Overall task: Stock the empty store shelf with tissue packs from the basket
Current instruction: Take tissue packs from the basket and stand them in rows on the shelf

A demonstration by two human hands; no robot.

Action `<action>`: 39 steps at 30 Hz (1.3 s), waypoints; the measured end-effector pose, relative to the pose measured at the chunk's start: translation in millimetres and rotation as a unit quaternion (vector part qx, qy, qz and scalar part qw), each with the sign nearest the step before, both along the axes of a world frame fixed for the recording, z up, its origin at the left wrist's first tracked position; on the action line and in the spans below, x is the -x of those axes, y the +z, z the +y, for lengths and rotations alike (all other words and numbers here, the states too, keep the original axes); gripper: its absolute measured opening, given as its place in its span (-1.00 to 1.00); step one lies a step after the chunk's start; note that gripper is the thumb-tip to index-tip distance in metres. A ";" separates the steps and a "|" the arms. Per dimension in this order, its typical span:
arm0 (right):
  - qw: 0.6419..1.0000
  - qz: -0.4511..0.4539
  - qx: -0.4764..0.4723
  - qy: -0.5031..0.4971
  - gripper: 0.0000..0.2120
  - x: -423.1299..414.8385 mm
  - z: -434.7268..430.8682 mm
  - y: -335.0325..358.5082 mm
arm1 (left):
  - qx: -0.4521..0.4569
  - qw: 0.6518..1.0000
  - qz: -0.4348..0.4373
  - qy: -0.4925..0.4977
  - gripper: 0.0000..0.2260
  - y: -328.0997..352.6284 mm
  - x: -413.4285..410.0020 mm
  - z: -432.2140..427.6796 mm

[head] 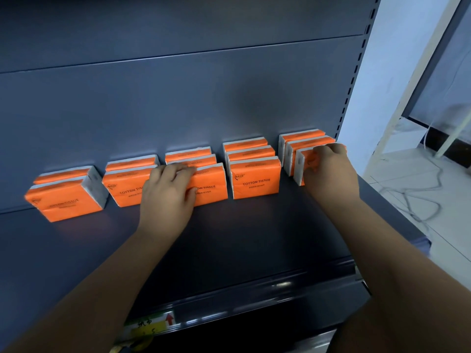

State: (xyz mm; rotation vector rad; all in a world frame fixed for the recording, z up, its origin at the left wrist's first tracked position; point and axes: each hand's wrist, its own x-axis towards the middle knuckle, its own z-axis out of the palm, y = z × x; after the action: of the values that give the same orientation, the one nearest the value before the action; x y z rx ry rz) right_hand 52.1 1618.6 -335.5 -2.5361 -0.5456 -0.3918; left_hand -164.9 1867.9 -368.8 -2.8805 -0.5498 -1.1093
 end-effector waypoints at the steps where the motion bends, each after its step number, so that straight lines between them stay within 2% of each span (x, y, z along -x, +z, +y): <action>1: 1.000 0.001 0.001 0.000 -0.78 0.9 0.4 -0.2 | 0.003 1.000 0.001 0.002 -0.60 -0.1 -0.5 -0.5; 10: 1.000 0.009 0.004 -0.027 -0.67 10.3 6.4 4.4 | 0.013 1.000 0.018 0.007 -0.62 1.1 -1.8 -11.1; 15: 0.997 -0.061 0.026 -0.038 -0.65 30.1 10.8 12.6 | 0.054 0.996 0.046 0.047 -0.40 7.5 3.9 -25.8; 18: 0.993 -0.094 -0.016 0.067 -0.66 53.3 24.3 13.1 | 0.037 0.996 0.042 0.067 -0.35 16.7 13.5 -37.4; 22: 0.969 -0.130 -0.033 0.207 -0.54 109.5 48.9 10.9 | 0.053 0.993 0.022 0.104 -0.33 31.0 47.0 -52.2; 26: 0.943 -0.069 -0.078 0.316 -0.46 169.6 70.0 9.7 | 0.046 0.989 0.007 0.138 -0.34 49.8 94.3 -57.6; 31: 0.917 -0.022 -0.102 0.385 -0.43 241.1 82.7 20.6 | 0.088 0.973 -0.025 0.211 -0.33 60.7 185.3 -70.7; 35: 0.877 -0.013 -0.118 0.465 -0.40 315.9 97.5 32.9 | 0.061 0.951 -0.013 0.304 -0.37 52.2 279.4 -80.4; 39: 0.822 -0.012 -0.108 0.559 -0.35 410.7 122.1 30.0 | 0.066 0.912 0.001 0.405 -0.36 37.0 371.6 -93.4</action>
State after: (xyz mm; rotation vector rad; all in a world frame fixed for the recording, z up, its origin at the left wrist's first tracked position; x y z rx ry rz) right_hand -358.6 1740.7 -305.5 -1.5923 -1.7157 -0.0211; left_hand -536.5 1774.6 -331.8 -2.2876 -1.6540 -0.9203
